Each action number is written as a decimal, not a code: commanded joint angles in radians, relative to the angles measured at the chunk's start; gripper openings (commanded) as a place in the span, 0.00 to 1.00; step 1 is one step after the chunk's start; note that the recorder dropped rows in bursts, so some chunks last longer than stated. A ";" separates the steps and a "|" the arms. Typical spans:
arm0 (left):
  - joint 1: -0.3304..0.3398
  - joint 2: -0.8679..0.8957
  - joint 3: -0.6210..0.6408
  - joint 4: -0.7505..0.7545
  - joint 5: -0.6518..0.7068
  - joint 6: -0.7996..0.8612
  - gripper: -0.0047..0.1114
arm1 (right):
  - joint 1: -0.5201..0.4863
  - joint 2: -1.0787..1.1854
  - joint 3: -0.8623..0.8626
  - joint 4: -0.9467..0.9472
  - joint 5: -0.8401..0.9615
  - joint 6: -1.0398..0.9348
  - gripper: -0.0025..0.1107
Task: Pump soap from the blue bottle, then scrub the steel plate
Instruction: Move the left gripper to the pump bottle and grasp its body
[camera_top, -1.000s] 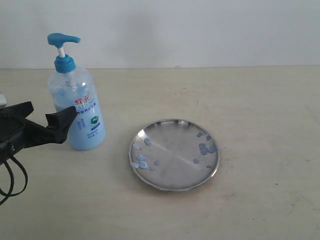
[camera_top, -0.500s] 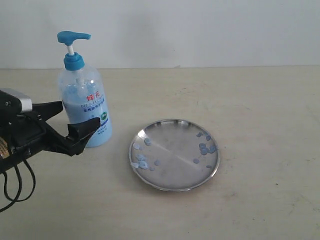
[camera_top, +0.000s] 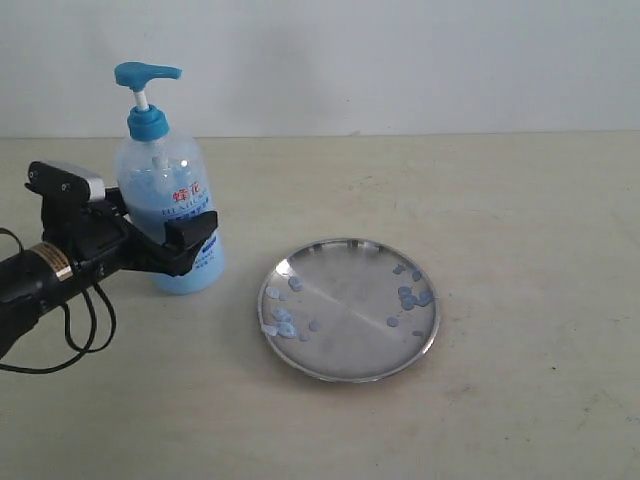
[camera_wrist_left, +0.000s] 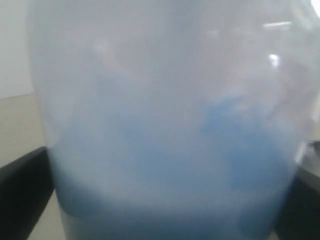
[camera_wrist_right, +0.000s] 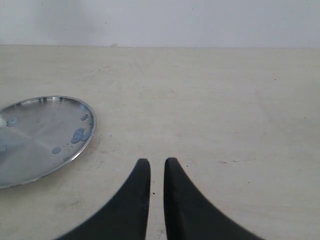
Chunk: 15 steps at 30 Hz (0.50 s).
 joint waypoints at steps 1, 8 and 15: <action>-0.007 0.054 -0.081 -0.005 -0.010 0.006 0.98 | 0.002 -0.005 -0.003 -0.003 -0.013 -0.003 0.02; -0.007 0.072 -0.121 -0.008 -0.010 0.006 0.88 | 0.002 -0.005 -0.003 -0.003 -0.013 -0.003 0.02; -0.007 0.072 -0.121 -0.008 -0.010 0.006 0.29 | 0.002 -0.005 -0.003 -0.003 -0.013 -0.003 0.02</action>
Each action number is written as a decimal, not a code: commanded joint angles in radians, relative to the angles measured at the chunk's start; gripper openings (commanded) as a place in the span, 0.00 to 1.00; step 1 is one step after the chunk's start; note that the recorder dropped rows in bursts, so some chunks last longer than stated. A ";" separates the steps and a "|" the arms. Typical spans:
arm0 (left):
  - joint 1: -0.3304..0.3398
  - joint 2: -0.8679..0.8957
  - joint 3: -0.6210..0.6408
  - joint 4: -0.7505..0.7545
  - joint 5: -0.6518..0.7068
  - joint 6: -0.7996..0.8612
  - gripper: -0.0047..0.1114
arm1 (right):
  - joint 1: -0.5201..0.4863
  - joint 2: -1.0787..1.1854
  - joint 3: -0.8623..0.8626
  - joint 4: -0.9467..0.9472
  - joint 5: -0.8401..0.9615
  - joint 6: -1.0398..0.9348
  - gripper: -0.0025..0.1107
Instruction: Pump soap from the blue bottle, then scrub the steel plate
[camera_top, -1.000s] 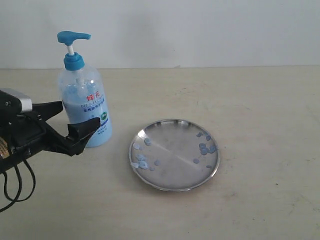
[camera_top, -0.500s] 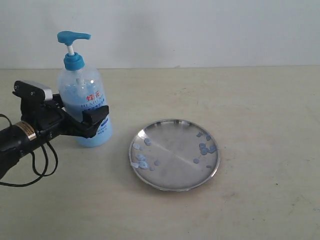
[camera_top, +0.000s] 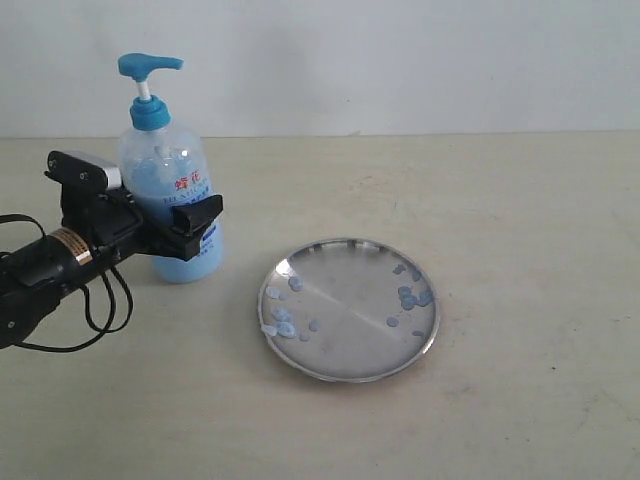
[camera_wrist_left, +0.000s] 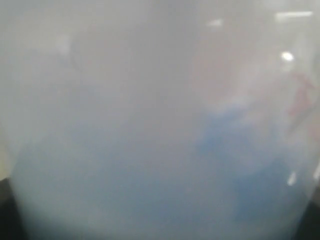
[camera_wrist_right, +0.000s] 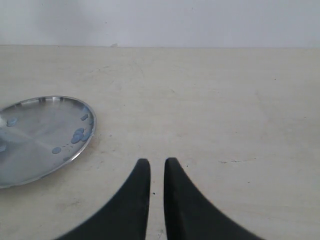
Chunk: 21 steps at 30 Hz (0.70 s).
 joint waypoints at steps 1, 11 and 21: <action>-0.002 0.001 -0.003 -0.015 -0.010 0.006 0.20 | 0.002 -0.005 -0.003 -0.003 -0.013 -0.003 0.02; -0.002 -0.001 -0.003 0.136 -0.010 0.083 0.08 | 0.002 -0.005 -0.003 -0.003 -0.013 -0.003 0.02; -0.002 -0.051 -0.003 0.320 0.120 0.104 0.08 | 0.002 -0.005 -0.003 0.047 -0.201 0.037 0.02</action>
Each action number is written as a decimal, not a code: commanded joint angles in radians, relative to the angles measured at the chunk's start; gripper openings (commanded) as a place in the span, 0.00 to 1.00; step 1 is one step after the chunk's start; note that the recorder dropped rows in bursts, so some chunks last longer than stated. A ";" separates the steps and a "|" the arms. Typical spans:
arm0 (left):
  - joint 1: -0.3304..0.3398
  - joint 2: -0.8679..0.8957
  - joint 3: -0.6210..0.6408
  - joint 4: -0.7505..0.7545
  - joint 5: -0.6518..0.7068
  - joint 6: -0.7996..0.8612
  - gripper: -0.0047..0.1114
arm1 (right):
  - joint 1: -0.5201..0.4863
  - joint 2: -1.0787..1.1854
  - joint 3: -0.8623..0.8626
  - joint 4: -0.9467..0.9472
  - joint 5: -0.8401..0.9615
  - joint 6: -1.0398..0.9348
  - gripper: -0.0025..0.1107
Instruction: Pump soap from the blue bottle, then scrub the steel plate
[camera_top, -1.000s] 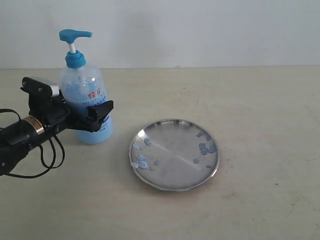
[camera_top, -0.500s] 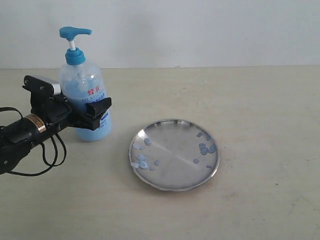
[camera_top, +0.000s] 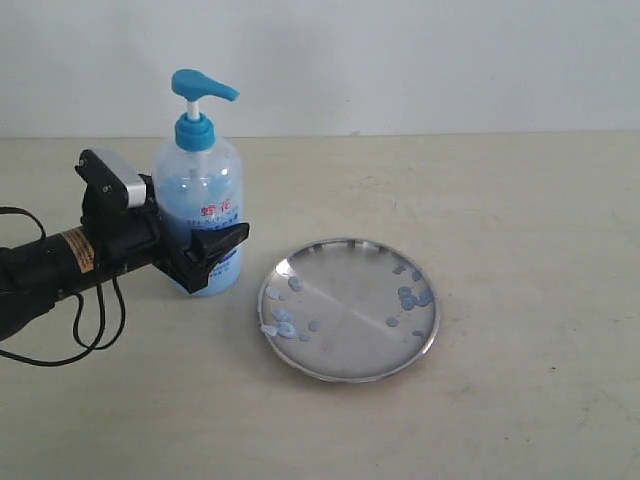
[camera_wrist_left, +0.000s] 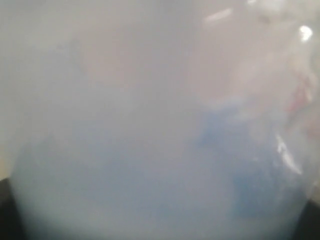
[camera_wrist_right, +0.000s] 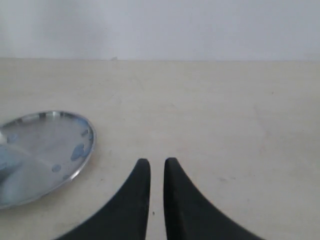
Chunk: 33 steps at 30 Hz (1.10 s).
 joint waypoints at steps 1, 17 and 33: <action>-0.006 -0.015 -0.003 0.047 0.084 0.022 0.08 | 0.002 -0.005 -0.003 0.080 -0.204 0.049 0.02; -0.010 -0.017 -0.003 0.120 0.192 0.061 0.08 | 0.002 -0.005 -0.003 0.283 -0.378 0.393 0.02; -0.010 -0.031 -0.003 0.128 0.206 0.061 0.08 | 0.404 1.139 -0.702 -0.486 -0.466 0.289 0.02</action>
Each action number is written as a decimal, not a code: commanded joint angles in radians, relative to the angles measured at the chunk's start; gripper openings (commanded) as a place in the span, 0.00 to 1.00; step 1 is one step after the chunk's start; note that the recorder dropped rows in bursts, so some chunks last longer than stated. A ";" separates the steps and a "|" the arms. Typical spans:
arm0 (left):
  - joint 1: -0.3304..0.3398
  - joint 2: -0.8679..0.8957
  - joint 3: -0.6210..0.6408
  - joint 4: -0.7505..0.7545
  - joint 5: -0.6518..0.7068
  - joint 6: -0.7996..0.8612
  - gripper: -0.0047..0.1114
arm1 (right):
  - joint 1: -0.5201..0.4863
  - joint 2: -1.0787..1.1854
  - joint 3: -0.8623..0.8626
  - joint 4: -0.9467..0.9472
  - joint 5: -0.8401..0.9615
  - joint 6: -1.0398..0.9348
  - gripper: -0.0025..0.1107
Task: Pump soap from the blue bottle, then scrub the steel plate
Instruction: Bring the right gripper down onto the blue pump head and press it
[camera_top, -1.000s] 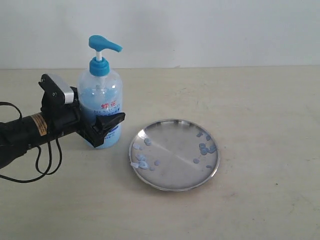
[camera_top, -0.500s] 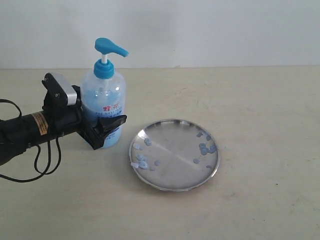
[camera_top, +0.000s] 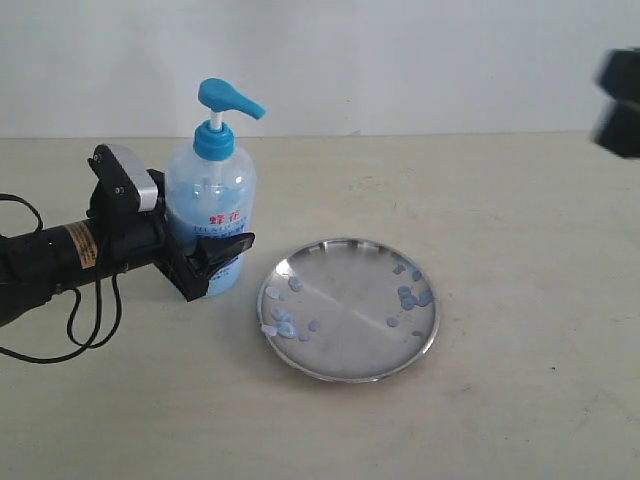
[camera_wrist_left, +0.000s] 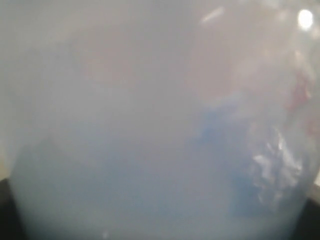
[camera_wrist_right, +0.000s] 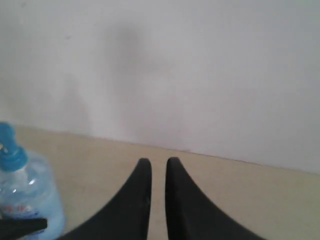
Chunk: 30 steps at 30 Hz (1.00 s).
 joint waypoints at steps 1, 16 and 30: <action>-0.004 0.009 0.009 0.038 0.123 0.018 0.08 | 0.235 0.439 -0.325 -0.327 0.036 -0.054 0.02; -0.004 0.009 0.009 0.041 0.143 0.017 0.08 | 0.356 0.824 -0.690 -0.350 -0.006 0.045 0.02; -0.004 0.009 0.009 0.041 0.143 0.017 0.08 | 0.356 0.909 -0.690 -0.348 0.153 0.060 0.02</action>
